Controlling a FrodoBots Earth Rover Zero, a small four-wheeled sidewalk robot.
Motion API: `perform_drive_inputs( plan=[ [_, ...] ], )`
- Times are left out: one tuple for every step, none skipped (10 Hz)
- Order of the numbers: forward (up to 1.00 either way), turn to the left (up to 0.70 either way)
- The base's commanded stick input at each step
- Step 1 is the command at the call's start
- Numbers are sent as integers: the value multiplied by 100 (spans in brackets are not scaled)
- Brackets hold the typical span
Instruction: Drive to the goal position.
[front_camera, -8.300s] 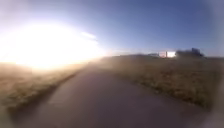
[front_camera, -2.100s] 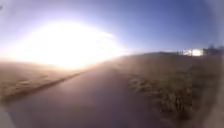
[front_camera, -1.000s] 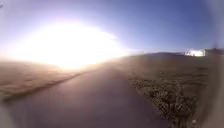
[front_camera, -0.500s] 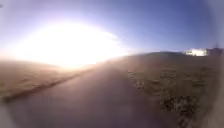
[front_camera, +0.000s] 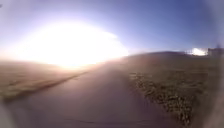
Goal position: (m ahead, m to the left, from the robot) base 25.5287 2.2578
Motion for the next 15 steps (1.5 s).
perform_drive_inputs(
  plan=[
    [100,0],
    [100,0],
    [100,0],
    [100,0],
    [100,0],
    [100,0],
    [100,0],
    [100,0],
    [100,0],
    [100,0],
    [100,0],
    [100,0],
    [100,0],
    [100,0],
    [100,0]
  ],
)
